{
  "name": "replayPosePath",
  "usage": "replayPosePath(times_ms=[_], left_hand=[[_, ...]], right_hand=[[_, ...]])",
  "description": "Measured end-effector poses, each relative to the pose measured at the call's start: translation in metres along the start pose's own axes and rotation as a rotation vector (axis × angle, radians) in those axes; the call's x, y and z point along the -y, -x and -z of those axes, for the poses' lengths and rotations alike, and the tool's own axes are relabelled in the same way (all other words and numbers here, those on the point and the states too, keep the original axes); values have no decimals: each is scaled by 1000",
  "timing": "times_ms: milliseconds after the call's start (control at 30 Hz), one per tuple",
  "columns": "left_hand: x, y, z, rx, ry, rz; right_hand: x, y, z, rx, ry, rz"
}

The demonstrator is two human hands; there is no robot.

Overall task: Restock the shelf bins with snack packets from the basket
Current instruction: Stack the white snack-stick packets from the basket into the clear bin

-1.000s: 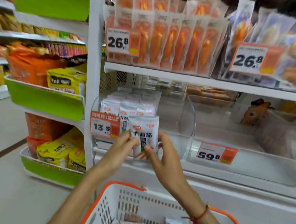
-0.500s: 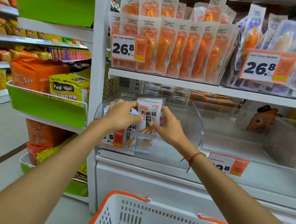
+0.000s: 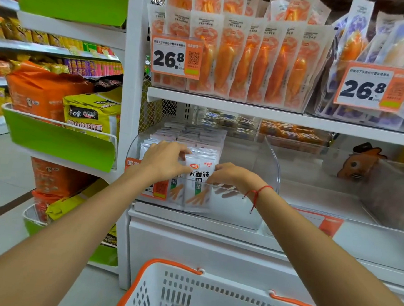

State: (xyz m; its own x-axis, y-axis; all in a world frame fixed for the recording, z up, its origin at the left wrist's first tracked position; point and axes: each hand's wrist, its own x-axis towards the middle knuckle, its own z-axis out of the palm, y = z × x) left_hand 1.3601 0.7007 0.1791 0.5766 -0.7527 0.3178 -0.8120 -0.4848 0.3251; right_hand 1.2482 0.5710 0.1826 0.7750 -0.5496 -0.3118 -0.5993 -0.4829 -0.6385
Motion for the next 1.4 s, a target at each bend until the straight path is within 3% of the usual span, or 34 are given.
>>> replayPosePath(times_ms=[67,200,500,900,1100,1233,1400], left_hand=[[-2,3,1,-43,104,-2],[-5,1,0,-54,83,11],[-13,-5,-11,-171,72,44],[-27,-5,-9,-157,-114,76],[-32,21,-9,-235,83,64],[-36,50,-17,-314,226,68],[-36,88,-45,-298,437,148]], right_hand=[[0,0,1,2,-14,-27],[-2,-2,5,12,-85,-43],[-18,-12,0,-166,-221,63],[-18,0,-3,-241,-33,106],[-25,32,-7,-455,157,244],[-44,54,-19,-659,69,381],[-78,73,-47,-793,-41,500]])
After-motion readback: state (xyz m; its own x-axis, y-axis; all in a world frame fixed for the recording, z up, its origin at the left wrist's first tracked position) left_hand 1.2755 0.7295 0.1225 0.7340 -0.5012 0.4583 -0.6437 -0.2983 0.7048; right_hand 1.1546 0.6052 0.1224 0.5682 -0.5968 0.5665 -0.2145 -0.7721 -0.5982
